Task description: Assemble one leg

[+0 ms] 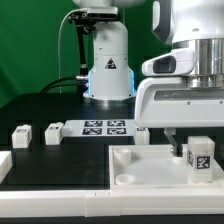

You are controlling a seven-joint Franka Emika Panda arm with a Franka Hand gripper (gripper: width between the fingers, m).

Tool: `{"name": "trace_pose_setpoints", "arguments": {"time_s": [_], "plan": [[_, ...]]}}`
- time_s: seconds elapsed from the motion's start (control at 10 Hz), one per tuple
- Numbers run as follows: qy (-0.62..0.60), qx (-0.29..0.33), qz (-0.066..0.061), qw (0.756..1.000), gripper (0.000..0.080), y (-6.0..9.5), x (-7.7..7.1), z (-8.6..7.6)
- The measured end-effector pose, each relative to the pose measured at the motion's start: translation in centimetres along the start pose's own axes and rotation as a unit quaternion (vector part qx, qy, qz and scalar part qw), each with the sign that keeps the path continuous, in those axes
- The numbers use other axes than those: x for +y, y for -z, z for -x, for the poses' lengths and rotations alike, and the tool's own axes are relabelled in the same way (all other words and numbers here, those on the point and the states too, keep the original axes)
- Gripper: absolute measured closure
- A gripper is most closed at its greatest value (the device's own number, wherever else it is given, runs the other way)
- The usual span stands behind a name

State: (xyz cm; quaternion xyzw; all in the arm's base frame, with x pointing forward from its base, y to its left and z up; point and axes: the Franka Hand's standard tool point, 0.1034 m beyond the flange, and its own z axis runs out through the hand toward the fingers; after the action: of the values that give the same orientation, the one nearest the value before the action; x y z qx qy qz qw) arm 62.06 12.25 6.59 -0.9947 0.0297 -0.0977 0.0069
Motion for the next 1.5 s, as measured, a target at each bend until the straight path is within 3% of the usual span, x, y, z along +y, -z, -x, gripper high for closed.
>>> {"name": "trace_pose_setpoints", "arguments": {"time_s": [0.1,0.2,0.3,0.6,0.8,1.3,1.5], "plan": [[0.000,0.000,0.000,1.000,0.0150,0.0,0.0,0.0],[0.000,0.000,0.000,1.000,0.0471,0.0,0.0,0.0],[0.000,0.000,0.000,1.000,0.0511,0.0,0.0,0.0],[-0.037,0.003,-0.001,0.999,0.0511,0.0,0.1,-0.1],[-0.164,0.013,0.001,0.986,0.0511,0.0,0.6,-0.1],[-0.374,0.020,0.035,0.926,0.0496,0.0,4.3,0.1],[-0.372,0.020,0.037,0.927,0.0484,0.0,4.4,0.1]]}}
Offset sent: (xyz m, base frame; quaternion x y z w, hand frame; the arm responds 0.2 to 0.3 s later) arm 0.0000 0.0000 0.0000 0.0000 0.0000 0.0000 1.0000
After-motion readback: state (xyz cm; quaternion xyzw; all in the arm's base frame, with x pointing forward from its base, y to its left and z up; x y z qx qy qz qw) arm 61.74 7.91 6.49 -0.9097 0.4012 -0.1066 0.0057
